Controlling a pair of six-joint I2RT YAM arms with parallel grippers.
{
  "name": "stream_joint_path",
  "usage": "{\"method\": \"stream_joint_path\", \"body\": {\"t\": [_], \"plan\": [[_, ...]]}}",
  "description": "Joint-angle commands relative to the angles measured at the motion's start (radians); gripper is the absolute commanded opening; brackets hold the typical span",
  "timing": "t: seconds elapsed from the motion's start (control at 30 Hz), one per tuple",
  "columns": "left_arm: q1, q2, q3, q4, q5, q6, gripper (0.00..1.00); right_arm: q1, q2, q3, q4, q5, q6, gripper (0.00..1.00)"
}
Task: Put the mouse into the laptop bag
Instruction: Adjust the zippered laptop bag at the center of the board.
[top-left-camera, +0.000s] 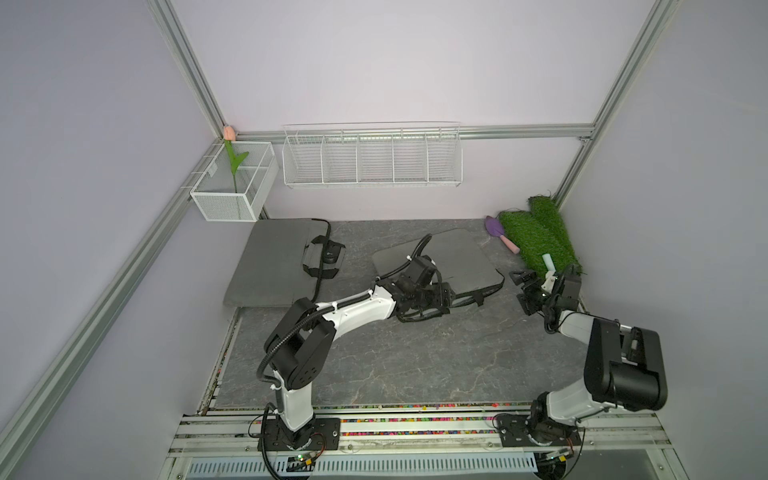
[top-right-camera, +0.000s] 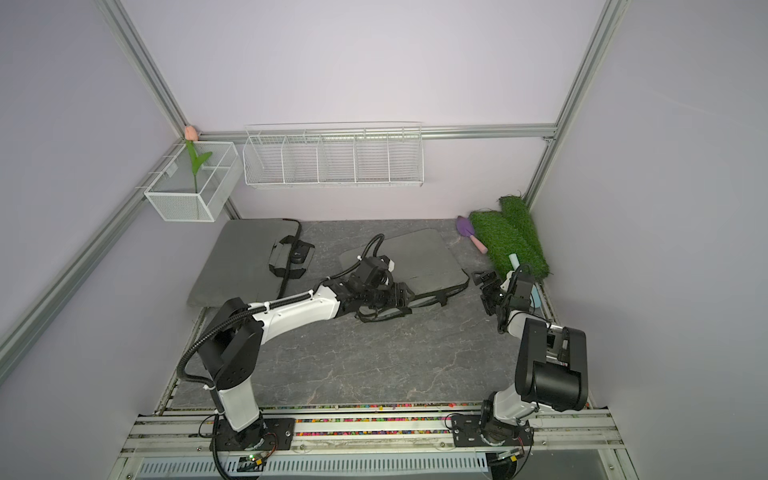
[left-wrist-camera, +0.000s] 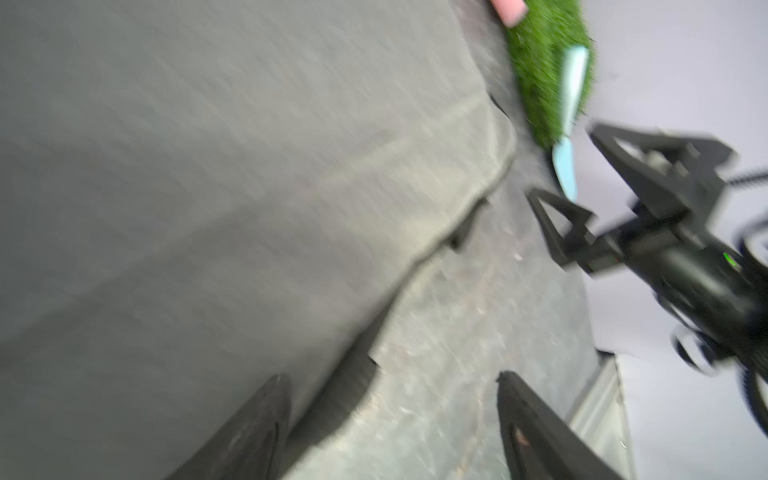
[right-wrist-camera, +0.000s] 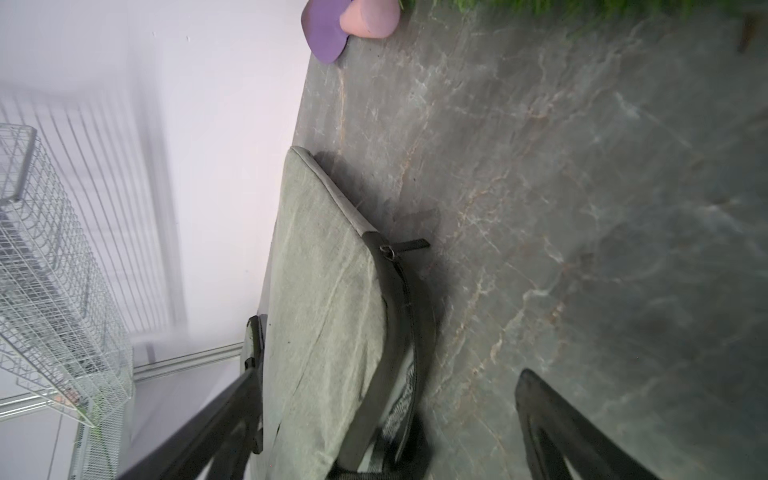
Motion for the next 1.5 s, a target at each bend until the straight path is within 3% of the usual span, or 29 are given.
{"method": "stream_joint_path", "body": {"t": [0.0,0.17,0.37,0.63,1.17,1.47], "plan": [[0.037,0.079,0.005,0.061,-0.038,-0.037,0.75,0.003,0.084,0.022,0.14,-0.059,0.101,0.94],[0.126,0.156,-0.034,0.053,-0.049,-0.04,0.72,0.044,0.145,0.047,0.151,-0.043,0.099,0.91],[0.225,0.095,-0.186,0.074,-0.089,-0.032,0.72,0.094,0.185,0.069,0.152,-0.002,0.115,0.9],[0.234,0.099,-0.189,0.105,-0.028,-0.029,0.7,0.169,0.262,0.036,0.278,0.029,0.188,0.84],[0.234,0.076,-0.186,0.103,-0.022,-0.015,0.69,0.238,0.234,-0.057,0.275,-0.116,-0.169,0.87],[0.235,0.05,-0.17,0.077,-0.023,0.004,0.69,0.278,0.092,-0.132,0.103,-0.053,-0.304,0.88]]}}
